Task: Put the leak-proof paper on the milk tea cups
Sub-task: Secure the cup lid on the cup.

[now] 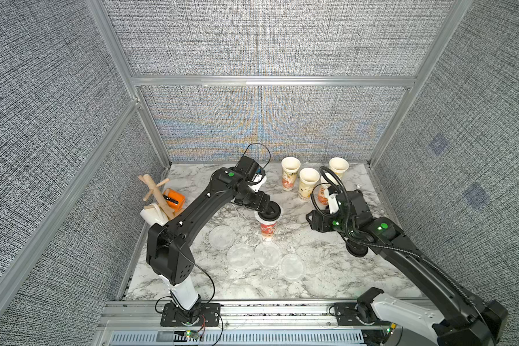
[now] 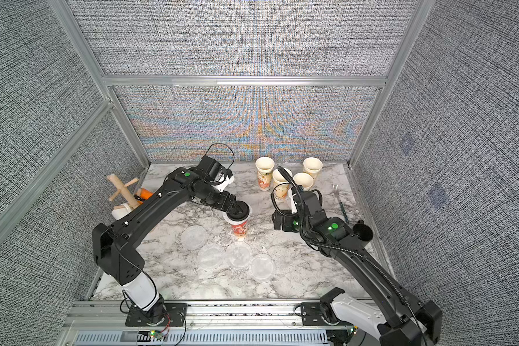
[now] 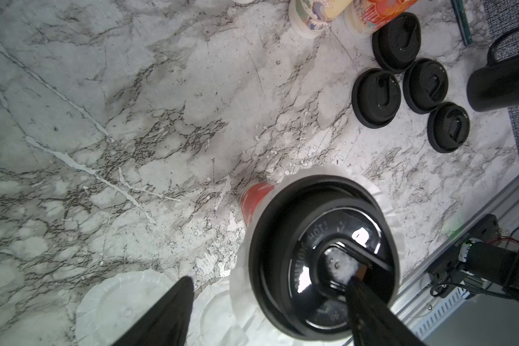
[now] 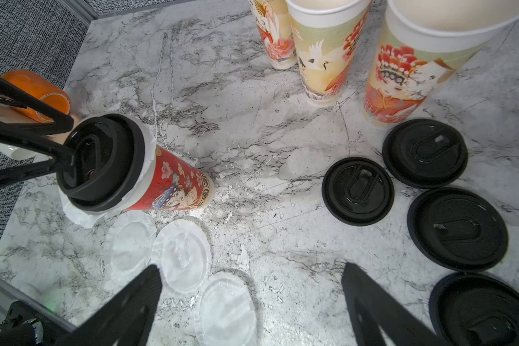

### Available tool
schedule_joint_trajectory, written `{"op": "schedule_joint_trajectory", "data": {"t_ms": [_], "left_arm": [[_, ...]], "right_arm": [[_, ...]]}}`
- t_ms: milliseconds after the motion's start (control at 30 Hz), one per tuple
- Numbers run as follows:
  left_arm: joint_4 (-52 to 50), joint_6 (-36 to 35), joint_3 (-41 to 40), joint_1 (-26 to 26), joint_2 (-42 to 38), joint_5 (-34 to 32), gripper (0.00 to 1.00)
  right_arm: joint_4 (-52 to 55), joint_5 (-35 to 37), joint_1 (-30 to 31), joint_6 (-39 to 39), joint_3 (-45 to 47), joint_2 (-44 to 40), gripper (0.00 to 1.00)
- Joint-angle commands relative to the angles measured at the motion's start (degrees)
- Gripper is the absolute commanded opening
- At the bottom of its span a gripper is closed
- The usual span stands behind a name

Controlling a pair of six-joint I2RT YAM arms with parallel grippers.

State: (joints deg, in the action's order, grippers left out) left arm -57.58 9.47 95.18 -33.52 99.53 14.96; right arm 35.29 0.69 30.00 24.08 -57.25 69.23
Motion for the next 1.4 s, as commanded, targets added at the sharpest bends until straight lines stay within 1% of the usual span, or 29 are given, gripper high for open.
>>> {"op": "schedule_joint_trajectory", "data": {"t_ms": [0,167,333,567,767,900,1033,1167,1367], "left_arm": [[-1.04,-0.72,-0.41,-0.01,0.48,-1.08,0.81],[-1.66,-1.28,-1.63,0.03,1.16,-0.9,0.8],[-1.22,-1.06,-3.31,0.03,-0.26,-1.49,0.8],[-1.78,-1.16,-3.5,0.03,-0.48,-1.5,0.8],[-0.96,-0.73,-5.46,0.03,-0.18,-1.43,0.79],[-0.18,-0.39,-7.57,-0.01,-0.89,-1.77,0.79],[-0.16,-0.26,-8.84,0.03,-1.31,-2.17,0.79],[-0.48,-0.37,-9.42,0.03,-1.51,-2.83,0.79],[-0.6,-0.56,-9.92,0.03,-1.72,-3.26,0.79]], "right_arm": [[-1.63,-0.68,-0.03,0.01,-0.15,0.28,0.96],[-1.46,-1.12,-0.03,-0.17,-0.25,0.82,0.96],[-1.41,-1.17,-0.03,-0.52,-0.49,1.34,0.96],[-1.79,-1.48,-0.03,-0.7,-1.12,2.22,0.96],[-3.99,-2.32,0.8,-0.48,-2.45,5.34,0.94],[-6.9,-3.41,2.69,0.09,-5.03,10.29,0.87],[-8.29,-3.56,5.16,0.58,-9.7,17.06,0.76],[-9.75,-3.81,6.37,1.4,-12.32,21.51,0.65],[-10.96,-4.56,7.32,2.15,-13.32,24.76,0.57]]}}
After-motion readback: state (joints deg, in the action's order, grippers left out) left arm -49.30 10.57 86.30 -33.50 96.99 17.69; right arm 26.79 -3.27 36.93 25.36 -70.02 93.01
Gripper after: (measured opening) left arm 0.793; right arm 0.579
